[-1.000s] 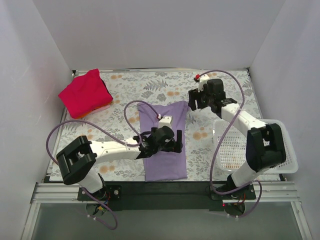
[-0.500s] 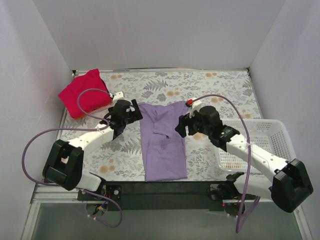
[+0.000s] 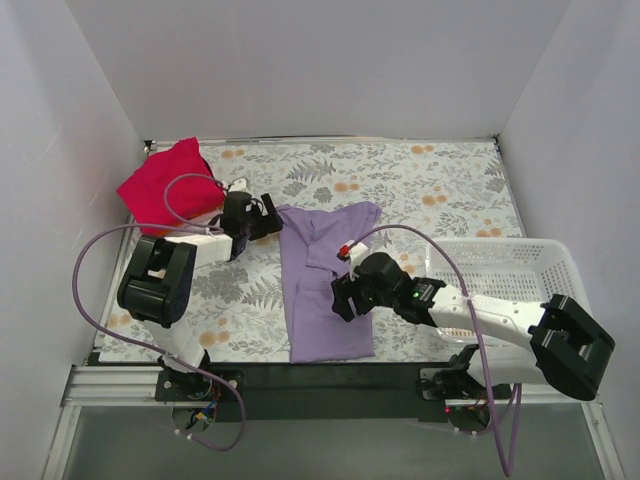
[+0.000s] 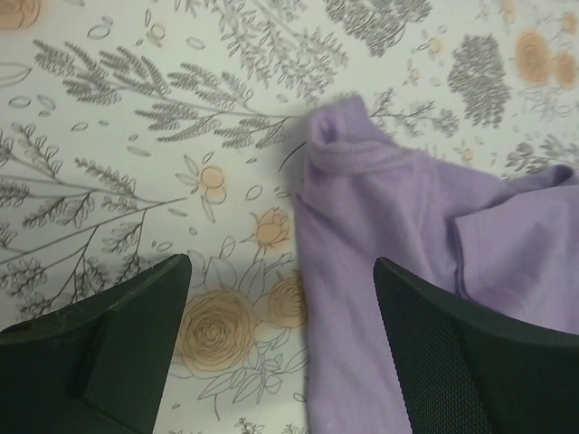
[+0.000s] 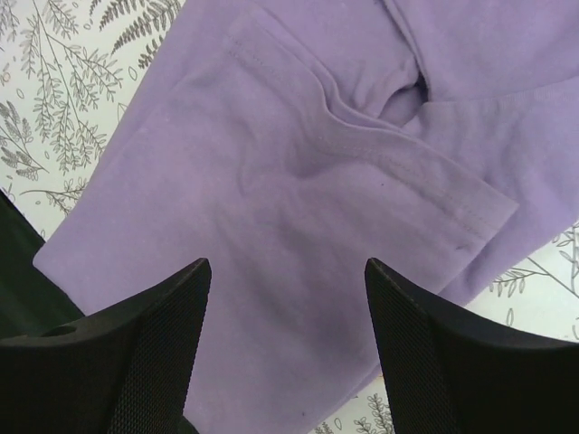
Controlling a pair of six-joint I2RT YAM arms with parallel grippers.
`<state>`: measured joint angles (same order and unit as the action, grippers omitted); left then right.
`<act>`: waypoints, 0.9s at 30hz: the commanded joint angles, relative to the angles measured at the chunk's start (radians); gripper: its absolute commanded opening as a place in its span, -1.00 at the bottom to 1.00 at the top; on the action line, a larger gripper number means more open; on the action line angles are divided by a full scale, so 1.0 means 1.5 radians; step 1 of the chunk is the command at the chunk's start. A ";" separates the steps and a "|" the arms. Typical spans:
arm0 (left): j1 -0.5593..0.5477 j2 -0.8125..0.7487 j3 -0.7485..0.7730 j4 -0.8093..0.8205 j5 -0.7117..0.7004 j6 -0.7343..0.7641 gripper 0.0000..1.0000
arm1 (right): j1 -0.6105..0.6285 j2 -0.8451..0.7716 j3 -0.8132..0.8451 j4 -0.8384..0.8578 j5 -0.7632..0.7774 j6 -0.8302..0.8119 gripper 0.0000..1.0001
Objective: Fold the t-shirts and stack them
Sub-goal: Fold the tshirt
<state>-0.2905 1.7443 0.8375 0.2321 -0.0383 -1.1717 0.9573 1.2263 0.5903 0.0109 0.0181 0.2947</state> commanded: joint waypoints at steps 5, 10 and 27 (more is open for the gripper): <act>0.033 0.030 0.060 0.071 0.114 -0.002 0.41 | 0.081 0.038 0.028 0.040 0.046 0.023 0.25; 0.036 0.082 0.101 0.061 0.135 -0.005 0.25 | 0.102 0.078 0.035 0.044 0.051 0.035 0.24; 0.041 0.140 0.153 0.063 0.156 -0.016 -0.30 | 0.147 0.188 0.050 0.046 0.091 0.052 0.21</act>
<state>-0.2375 1.9564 1.0313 0.3233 0.1749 -1.1992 1.1690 1.4712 0.6571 0.0746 0.1307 0.3454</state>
